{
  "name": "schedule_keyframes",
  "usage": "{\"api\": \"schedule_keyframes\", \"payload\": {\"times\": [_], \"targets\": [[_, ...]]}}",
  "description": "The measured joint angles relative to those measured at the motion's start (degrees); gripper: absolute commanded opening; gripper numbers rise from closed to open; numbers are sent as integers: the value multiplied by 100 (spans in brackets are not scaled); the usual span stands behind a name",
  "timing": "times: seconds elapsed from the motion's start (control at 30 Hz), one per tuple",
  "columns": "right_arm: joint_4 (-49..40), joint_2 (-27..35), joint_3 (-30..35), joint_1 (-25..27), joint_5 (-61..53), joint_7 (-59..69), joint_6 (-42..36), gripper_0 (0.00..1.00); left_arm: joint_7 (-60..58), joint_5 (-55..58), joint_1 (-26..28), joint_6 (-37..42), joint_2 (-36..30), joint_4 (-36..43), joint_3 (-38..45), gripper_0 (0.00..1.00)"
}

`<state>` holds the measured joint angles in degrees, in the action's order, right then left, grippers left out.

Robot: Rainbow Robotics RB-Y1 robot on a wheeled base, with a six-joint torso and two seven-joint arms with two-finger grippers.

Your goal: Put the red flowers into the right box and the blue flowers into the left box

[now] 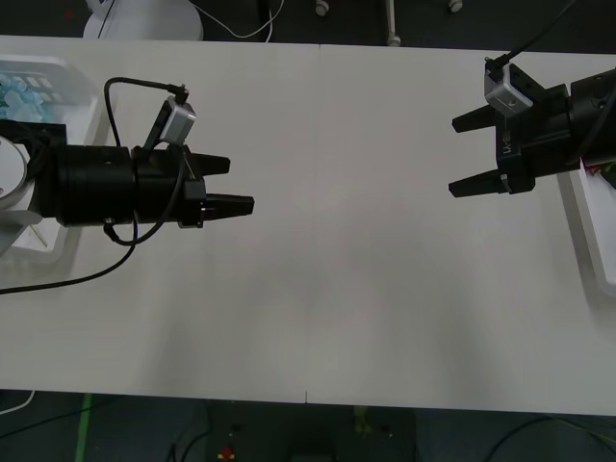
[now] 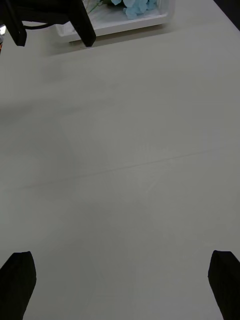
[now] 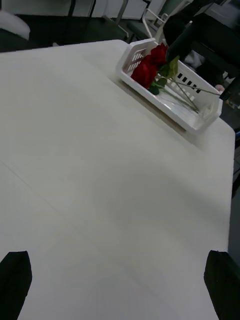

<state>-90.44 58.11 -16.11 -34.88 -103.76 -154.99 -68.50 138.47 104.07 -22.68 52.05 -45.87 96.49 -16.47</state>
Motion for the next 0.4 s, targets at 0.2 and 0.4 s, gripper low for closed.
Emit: {"api": "schedule_keyframes", "payload": {"times": [0.2, 0.4], "targets": [[0, 0, 0, 0, 0, 0, 0, 100, 96, -1, 0, -108, 0, 0, 0, 100], [0, 0, 0, 0, 0, 0, 0, 100, 96, -1, 0, -108, 0, 0, 0, 100]]}}
